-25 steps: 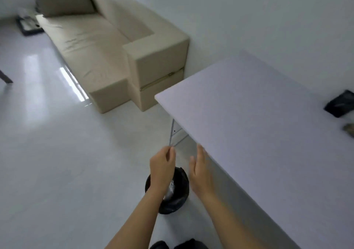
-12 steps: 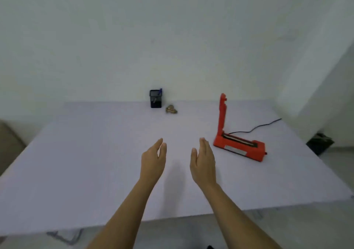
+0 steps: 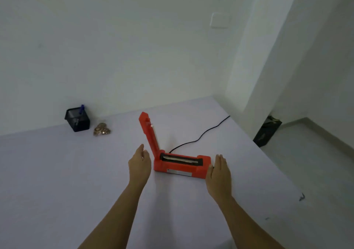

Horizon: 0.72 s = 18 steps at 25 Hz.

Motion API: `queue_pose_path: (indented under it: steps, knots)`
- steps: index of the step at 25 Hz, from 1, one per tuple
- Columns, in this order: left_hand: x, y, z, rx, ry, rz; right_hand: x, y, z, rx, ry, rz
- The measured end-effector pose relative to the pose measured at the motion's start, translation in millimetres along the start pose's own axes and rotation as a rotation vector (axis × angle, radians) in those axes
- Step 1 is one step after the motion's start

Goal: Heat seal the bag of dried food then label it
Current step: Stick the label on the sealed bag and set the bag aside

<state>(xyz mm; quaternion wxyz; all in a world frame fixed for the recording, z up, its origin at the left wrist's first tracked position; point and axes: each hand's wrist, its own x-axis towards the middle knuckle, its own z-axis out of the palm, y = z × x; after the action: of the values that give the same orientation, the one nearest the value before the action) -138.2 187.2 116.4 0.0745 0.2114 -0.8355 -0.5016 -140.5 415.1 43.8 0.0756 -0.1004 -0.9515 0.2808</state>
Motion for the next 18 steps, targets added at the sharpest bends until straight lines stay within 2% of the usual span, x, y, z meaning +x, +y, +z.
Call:
queue_pose_path:
  steps: [3, 5, 10, 15, 18]
  knots:
    - [18.4, -8.5, 15.3, -0.006, -0.016, -0.102, 12.8, 16.1, 13.5, -0.030, -0.144, 0.038]
    - [22.4, -9.0, 21.8, -0.009, -0.062, -0.107, 12.5, 22.3, 23.3, -0.026, -0.235, 0.031]
    - [12.9, -5.8, 42.2, 0.049, -0.112, 0.111, 8.3, 26.7, 35.9, 0.092, -0.315, 0.044]
    - [21.5, -21.1, 70.5, 0.498, -0.417, 0.374, 16.0, 39.0, 39.5, 0.259, -0.318, 0.048]
    - [28.6, -23.6, 77.1, 0.504, -0.340, 0.447, 16.8, 41.8, 40.0, 0.271, -0.302, 0.065]
